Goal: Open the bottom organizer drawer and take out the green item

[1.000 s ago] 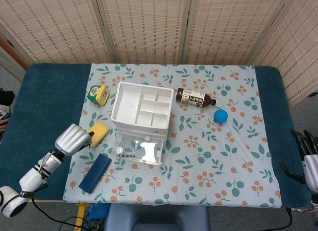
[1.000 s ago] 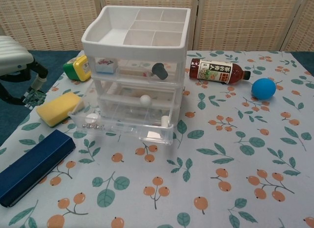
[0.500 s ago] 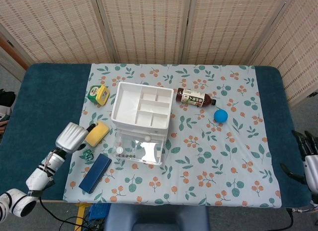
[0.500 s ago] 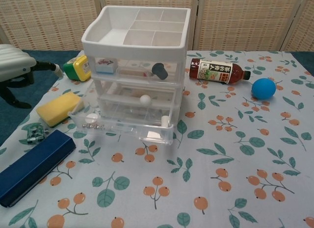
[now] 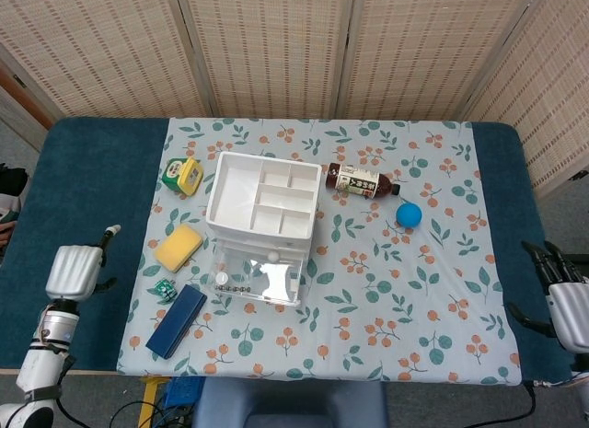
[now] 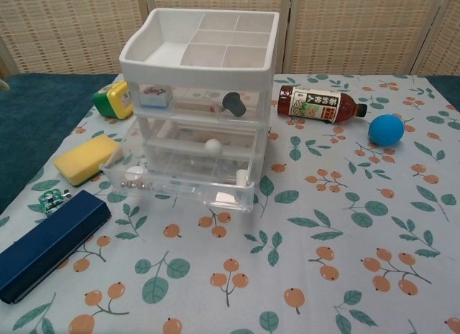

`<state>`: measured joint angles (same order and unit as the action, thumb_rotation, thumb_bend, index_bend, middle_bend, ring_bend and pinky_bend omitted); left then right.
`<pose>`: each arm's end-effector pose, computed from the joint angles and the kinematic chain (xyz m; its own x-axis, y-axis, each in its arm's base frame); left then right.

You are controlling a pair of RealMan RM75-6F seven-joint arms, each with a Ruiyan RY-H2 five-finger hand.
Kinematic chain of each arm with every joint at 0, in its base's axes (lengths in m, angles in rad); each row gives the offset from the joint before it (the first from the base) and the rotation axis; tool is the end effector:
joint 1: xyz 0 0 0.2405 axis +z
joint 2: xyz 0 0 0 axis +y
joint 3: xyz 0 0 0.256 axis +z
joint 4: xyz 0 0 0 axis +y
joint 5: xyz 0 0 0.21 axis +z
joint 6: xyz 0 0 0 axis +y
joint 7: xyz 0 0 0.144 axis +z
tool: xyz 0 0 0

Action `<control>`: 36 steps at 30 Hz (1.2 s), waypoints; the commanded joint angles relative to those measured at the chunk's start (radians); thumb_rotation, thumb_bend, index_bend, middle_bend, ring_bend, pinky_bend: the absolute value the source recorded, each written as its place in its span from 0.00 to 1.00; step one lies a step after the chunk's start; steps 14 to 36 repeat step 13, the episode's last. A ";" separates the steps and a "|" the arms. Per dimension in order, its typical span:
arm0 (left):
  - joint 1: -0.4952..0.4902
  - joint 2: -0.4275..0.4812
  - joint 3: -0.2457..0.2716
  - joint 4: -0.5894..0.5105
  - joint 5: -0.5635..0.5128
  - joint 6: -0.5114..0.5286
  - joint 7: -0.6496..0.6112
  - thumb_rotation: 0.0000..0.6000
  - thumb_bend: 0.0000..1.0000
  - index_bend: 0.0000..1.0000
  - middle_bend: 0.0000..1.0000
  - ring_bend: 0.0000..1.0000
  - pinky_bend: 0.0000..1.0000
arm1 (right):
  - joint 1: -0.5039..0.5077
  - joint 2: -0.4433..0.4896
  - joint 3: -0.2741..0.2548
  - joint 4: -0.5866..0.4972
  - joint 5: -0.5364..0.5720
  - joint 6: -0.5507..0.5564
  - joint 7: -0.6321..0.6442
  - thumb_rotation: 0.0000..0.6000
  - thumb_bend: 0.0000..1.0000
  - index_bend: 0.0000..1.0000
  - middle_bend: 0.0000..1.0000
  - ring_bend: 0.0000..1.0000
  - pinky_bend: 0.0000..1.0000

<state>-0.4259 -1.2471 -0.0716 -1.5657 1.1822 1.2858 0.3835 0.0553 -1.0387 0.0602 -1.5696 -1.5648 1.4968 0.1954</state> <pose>-0.2769 0.2853 0.1110 0.6139 0.0713 0.7862 0.7894 -0.0513 -0.6117 -0.3198 -0.1746 0.1886 0.3312 0.0060 0.9435 -0.9426 -0.0435 0.3312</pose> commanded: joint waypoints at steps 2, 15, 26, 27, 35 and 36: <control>0.075 0.006 0.005 -0.026 -0.028 0.094 0.024 1.00 0.14 0.16 0.55 0.54 0.71 | 0.028 -0.017 -0.017 0.044 -0.051 -0.019 0.039 1.00 0.25 0.01 0.14 0.07 0.15; 0.200 0.023 0.051 -0.044 0.072 0.253 0.008 1.00 0.14 0.16 0.54 0.53 0.67 | 0.046 -0.059 -0.033 0.039 -0.067 -0.031 0.003 1.00 0.25 0.01 0.14 0.07 0.15; 0.200 0.023 0.051 -0.044 0.072 0.253 0.008 1.00 0.14 0.16 0.54 0.53 0.67 | 0.046 -0.059 -0.033 0.039 -0.067 -0.031 0.003 1.00 0.25 0.01 0.14 0.07 0.15; 0.200 0.023 0.051 -0.044 0.072 0.253 0.008 1.00 0.14 0.16 0.54 0.53 0.67 | 0.046 -0.059 -0.033 0.039 -0.067 -0.031 0.003 1.00 0.25 0.01 0.14 0.07 0.15; 0.200 0.023 0.051 -0.044 0.072 0.253 0.008 1.00 0.14 0.16 0.54 0.53 0.67 | 0.046 -0.059 -0.033 0.039 -0.067 -0.031 0.003 1.00 0.25 0.01 0.14 0.07 0.15; 0.200 0.023 0.051 -0.044 0.072 0.253 0.008 1.00 0.14 0.16 0.54 0.53 0.67 | 0.046 -0.059 -0.033 0.039 -0.067 -0.031 0.003 1.00 0.25 0.01 0.14 0.07 0.15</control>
